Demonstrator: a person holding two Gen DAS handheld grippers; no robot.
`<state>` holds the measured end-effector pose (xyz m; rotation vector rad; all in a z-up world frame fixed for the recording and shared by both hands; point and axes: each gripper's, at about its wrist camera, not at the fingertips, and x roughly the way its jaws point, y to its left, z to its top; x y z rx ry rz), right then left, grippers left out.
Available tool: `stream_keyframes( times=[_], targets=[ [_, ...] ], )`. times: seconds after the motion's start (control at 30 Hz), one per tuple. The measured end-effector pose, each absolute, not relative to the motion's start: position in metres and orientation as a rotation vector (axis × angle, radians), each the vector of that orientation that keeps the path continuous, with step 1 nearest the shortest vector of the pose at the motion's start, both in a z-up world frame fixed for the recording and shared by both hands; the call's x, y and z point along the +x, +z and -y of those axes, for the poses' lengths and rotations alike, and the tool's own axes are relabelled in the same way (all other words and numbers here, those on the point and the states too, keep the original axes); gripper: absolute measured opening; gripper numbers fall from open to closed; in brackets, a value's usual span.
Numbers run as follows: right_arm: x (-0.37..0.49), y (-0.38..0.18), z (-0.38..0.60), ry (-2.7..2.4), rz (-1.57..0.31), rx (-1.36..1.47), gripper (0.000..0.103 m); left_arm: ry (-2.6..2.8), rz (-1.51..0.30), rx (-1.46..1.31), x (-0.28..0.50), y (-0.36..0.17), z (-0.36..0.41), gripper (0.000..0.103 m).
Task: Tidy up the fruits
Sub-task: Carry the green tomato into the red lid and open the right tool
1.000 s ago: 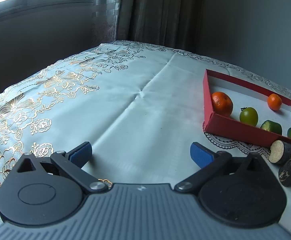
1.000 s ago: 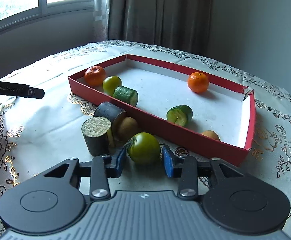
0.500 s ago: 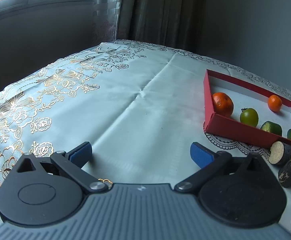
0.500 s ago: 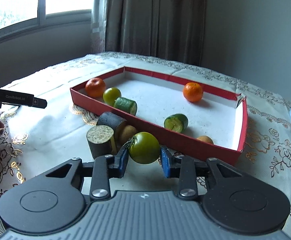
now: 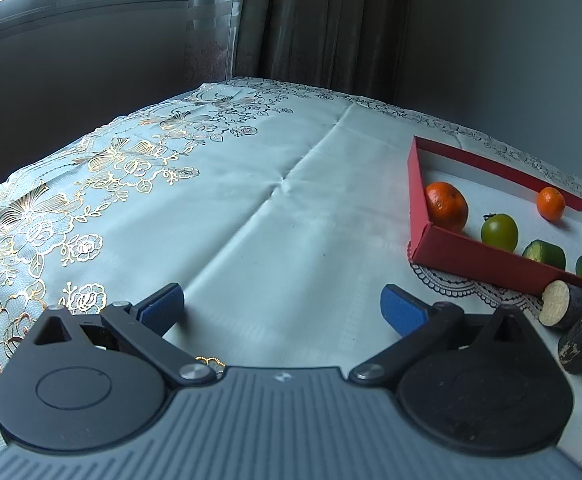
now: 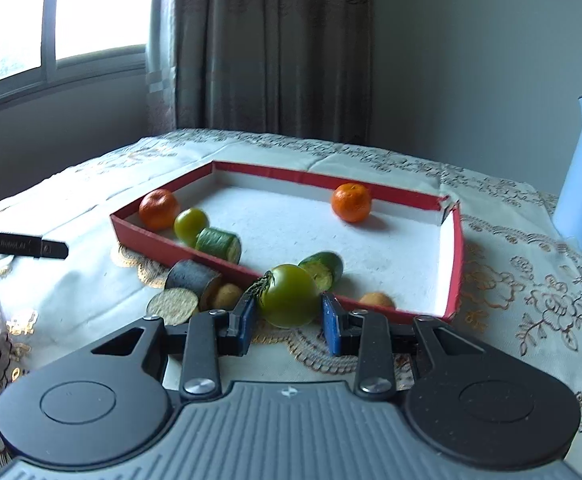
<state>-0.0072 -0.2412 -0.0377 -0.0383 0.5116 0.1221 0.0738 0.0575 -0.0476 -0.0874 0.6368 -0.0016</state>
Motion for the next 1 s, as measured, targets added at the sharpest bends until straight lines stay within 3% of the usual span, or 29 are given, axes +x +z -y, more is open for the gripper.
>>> stream_keyframes(
  times=[0.43, 1.0],
  targets=[
    [0.039, -0.004, 0.257, -0.028, -0.495, -0.042, 0.034, -0.001, -0.646, -0.074, 0.075, -0.049, -0.057, 0.103],
    [0.079, -0.039, 0.279, -0.144, -0.582, -0.041, 0.034, 0.004, -0.655, -0.056, 0.077, -0.05, -0.055, 0.103]
  ],
)
